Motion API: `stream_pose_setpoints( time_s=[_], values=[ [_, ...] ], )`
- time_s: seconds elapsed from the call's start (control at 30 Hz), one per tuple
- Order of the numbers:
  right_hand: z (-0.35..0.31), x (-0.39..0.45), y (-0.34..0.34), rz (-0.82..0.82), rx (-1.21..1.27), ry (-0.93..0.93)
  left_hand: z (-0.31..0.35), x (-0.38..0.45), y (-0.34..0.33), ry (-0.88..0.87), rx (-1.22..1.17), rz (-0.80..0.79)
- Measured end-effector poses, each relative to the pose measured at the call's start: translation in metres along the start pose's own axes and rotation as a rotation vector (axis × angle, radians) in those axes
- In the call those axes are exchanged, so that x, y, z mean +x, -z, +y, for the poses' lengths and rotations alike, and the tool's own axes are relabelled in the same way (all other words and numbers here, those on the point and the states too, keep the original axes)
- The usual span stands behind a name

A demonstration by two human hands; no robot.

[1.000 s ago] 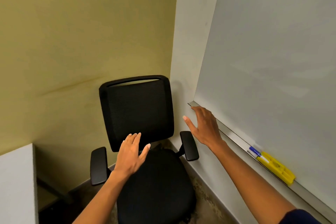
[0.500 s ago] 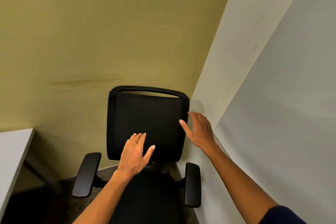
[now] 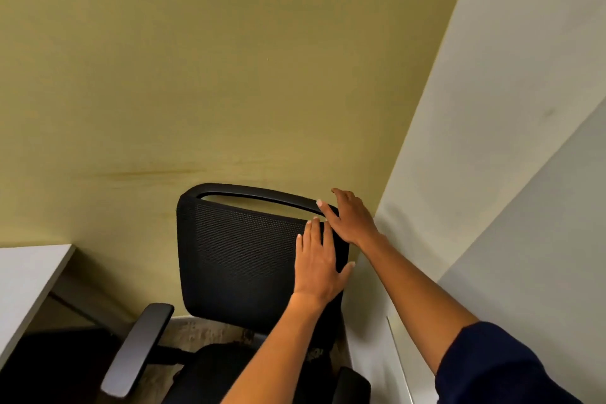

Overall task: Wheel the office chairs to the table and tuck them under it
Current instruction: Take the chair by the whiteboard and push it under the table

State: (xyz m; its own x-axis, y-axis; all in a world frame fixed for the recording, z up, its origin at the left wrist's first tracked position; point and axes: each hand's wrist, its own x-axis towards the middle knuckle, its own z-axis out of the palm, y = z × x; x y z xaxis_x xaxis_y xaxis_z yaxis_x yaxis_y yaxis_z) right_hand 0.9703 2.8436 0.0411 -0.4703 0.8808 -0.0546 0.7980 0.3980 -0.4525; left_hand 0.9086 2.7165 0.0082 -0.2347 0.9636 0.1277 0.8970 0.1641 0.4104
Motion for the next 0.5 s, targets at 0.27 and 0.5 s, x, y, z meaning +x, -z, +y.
stream_pose_setpoints(
  time_s=[0.27, 0.5],
  values=[
    [0.017, 0.023, -0.018, -0.066, 0.071, -0.056, 0.008, 0.038, -0.032, 0.018, 0.153, -0.101],
    [0.008, 0.014, -0.029, -0.04, 0.008, -0.014, 0.0, 0.018, -0.022, 0.049, 0.048, -0.116]
  ],
)
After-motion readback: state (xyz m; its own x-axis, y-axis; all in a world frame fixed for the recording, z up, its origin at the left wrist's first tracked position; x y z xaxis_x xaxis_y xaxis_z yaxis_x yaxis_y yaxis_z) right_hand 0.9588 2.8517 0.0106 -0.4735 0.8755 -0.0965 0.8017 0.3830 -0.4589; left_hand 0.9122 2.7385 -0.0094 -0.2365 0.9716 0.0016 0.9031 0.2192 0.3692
